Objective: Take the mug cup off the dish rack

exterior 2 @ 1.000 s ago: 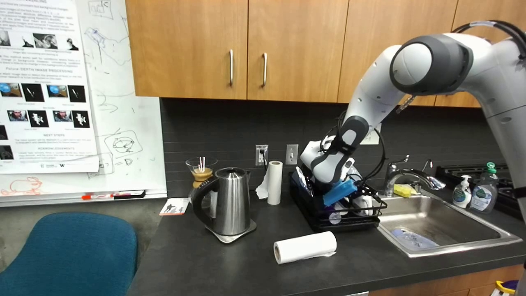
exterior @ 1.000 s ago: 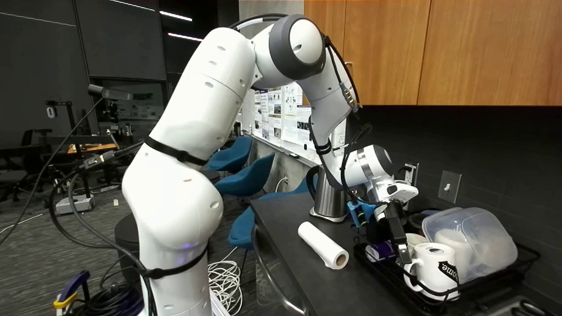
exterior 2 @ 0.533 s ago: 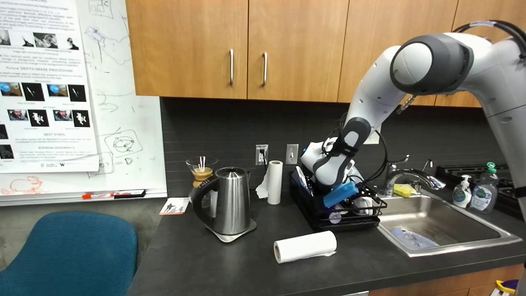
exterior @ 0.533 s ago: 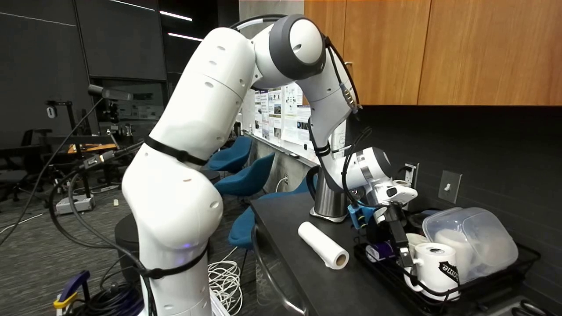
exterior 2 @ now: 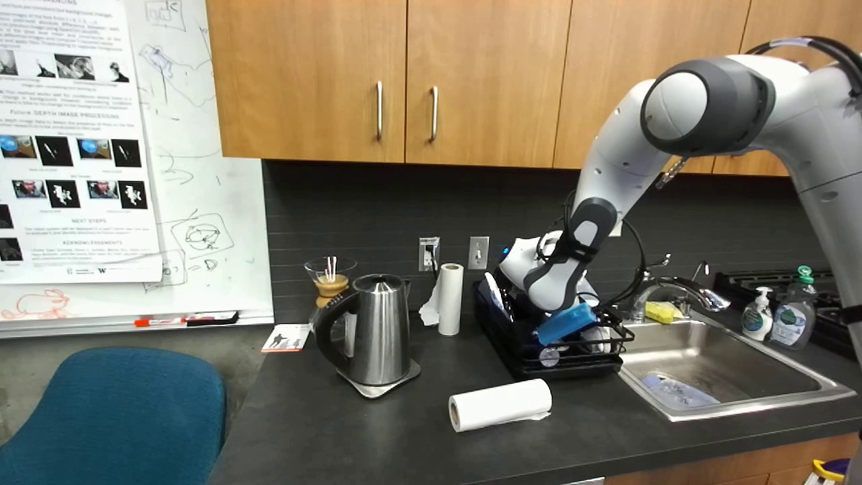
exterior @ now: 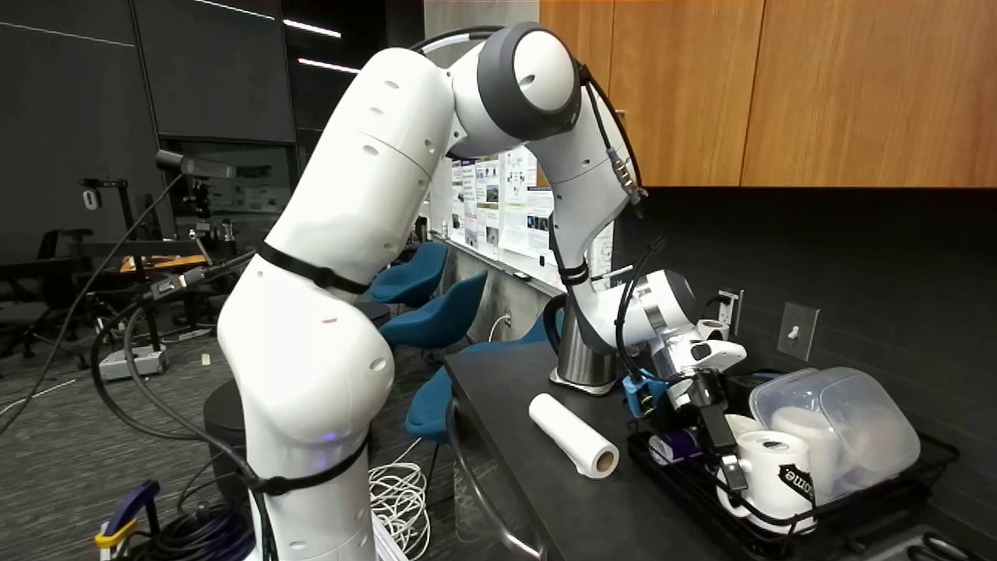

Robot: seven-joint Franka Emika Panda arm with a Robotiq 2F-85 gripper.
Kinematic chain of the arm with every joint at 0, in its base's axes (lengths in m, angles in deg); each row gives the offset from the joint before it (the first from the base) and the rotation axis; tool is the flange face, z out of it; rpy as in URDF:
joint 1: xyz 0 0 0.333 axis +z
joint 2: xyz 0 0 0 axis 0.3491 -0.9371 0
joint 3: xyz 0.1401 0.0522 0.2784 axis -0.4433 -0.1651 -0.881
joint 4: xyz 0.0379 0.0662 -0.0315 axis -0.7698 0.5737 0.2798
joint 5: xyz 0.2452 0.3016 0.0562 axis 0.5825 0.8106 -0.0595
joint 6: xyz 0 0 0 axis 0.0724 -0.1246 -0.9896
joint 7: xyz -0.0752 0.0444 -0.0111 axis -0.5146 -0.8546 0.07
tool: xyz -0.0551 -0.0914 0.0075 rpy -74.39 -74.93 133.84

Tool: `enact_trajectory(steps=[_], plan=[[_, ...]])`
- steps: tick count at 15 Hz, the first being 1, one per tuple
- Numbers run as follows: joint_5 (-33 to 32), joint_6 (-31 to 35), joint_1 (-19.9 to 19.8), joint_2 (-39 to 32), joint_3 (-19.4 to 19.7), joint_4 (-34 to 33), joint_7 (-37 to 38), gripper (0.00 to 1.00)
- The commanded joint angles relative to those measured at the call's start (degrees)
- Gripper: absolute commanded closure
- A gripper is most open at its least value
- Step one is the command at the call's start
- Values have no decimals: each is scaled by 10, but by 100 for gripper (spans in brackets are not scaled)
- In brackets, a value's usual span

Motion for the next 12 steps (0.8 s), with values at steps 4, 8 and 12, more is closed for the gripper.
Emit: enact_trajectory(steps=[4,8,12], plan=[[-22,-3,1,6,12,2,24,51],[-25,-19,3,10,12,2,39,64],[-35,-48,4,18,9,4,65,95]])
